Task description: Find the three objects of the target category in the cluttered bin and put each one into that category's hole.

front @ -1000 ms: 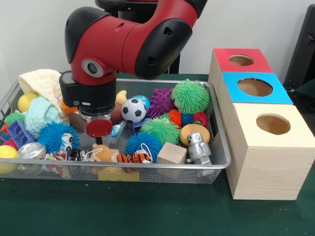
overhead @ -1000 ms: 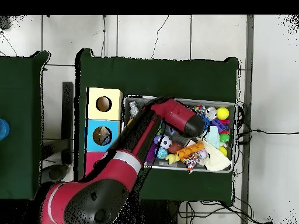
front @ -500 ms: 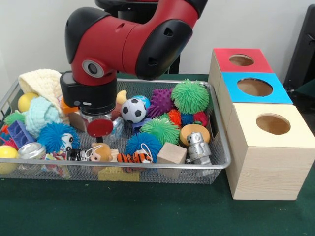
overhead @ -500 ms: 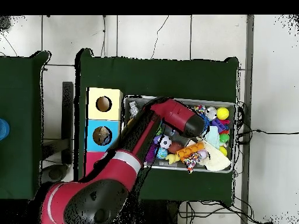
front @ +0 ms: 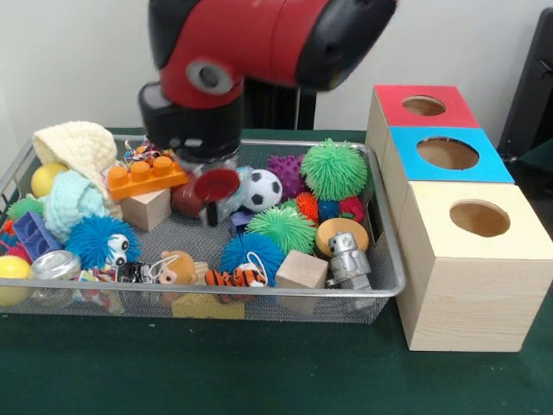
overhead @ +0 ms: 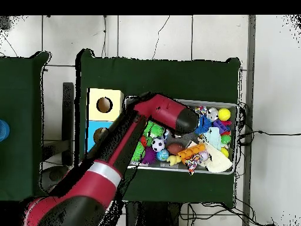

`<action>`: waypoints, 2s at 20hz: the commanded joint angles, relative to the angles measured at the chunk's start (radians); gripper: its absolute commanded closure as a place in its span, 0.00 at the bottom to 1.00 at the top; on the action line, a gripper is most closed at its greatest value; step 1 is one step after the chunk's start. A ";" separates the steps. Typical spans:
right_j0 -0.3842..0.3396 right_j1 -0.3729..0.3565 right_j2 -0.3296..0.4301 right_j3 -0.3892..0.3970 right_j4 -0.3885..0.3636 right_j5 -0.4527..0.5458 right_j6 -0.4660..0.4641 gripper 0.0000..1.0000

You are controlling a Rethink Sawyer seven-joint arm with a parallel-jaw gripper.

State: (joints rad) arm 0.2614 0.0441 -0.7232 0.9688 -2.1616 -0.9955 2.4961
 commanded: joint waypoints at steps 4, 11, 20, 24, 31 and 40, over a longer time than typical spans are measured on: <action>0.092 -0.115 -0.180 0.037 -0.046 -0.276 0.280 1.00; 0.075 -0.111 -0.205 0.044 -0.001 -0.245 0.233 1.00; 0.130 -0.098 -0.195 0.122 0.099 -0.164 0.284 1.00; 0.164 -0.084 -0.211 0.155 0.137 -0.142 0.346 1.00; 0.217 -0.019 -0.263 0.168 0.196 -0.163 0.570 1.00; 0.253 -0.027 -0.248 0.182 0.301 -0.248 0.896 1.00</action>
State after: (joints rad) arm 0.5140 -0.0264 -1.0411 1.0854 -1.9735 -1.1662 2.9166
